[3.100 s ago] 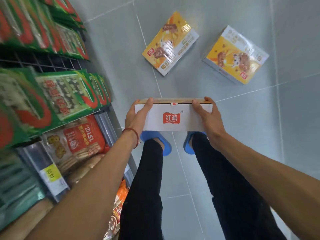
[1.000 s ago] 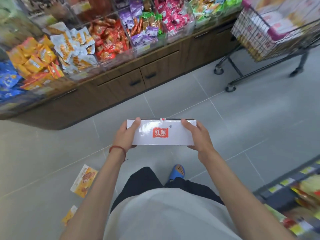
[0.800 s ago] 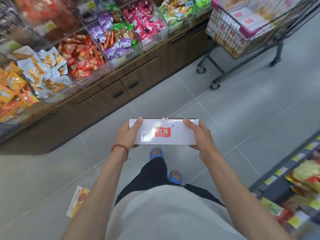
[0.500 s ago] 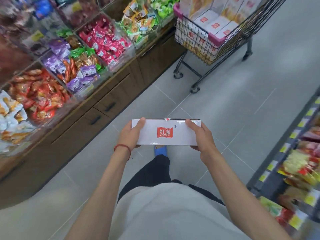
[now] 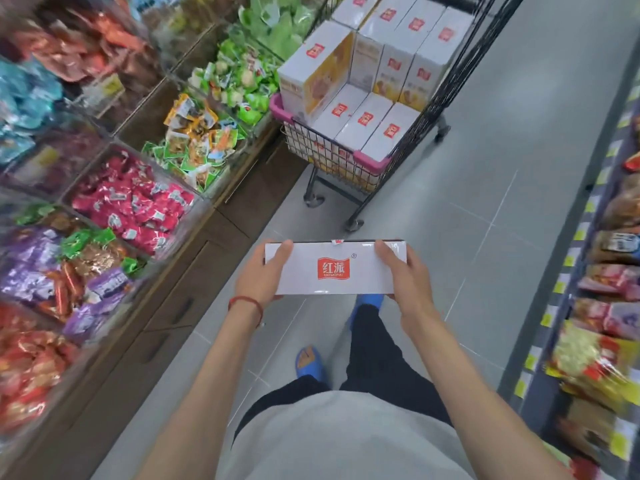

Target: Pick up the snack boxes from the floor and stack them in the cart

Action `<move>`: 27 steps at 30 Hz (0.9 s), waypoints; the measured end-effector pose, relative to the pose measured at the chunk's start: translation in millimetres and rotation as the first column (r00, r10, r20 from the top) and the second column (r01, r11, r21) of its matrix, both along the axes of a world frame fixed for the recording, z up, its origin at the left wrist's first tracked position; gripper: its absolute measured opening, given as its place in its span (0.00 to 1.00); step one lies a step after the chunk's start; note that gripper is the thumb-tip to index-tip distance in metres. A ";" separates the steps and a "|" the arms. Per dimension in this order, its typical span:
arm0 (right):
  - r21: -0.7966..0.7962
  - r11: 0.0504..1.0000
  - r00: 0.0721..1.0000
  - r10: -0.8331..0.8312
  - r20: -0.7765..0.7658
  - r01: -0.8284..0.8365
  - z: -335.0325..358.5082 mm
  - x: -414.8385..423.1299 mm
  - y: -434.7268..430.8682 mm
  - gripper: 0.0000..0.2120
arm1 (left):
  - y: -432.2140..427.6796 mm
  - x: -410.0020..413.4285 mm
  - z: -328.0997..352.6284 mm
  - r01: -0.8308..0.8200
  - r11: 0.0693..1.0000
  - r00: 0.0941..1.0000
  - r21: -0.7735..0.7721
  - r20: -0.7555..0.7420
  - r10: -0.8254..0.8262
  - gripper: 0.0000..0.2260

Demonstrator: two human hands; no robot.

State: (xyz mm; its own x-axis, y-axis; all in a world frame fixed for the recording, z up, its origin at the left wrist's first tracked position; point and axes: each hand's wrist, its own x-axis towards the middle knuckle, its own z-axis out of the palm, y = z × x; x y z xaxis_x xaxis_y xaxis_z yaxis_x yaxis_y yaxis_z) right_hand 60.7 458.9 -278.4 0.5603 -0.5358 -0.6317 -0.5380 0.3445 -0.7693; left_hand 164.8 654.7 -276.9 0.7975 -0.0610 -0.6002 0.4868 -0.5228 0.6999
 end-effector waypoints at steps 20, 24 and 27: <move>-0.208 0.976 0.994 0.082 0.075 -0.065 3.2 270.2 -188.9 0.23 | -172.3 237.7 -1.2 -0.201 0.979 0.969 -0.015 0.141 0.202 0.15; -0.187 0.978 0.994 0.103 0.029 -0.096 -4.2 324.7 -208.6 0.22 | -188.3 283.7 -17.1 -0.194 0.981 0.978 -0.025 0.075 0.195 0.09; -0.183 0.968 0.985 0.170 -0.011 -0.169 -9.2 359.0 -223.0 0.24 | -195.5 311.8 -27.2 -0.203 0.979 0.978 -0.027 0.036 0.204 0.14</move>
State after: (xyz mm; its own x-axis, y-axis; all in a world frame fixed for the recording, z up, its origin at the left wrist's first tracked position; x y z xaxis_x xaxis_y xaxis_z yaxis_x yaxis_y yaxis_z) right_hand 419.7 235.9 -287.6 0.6557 -0.5386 -0.5291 -0.5727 0.1018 -0.8134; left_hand 476.6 459.2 -304.1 0.8170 0.0913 -0.5693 0.5539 -0.3987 0.7309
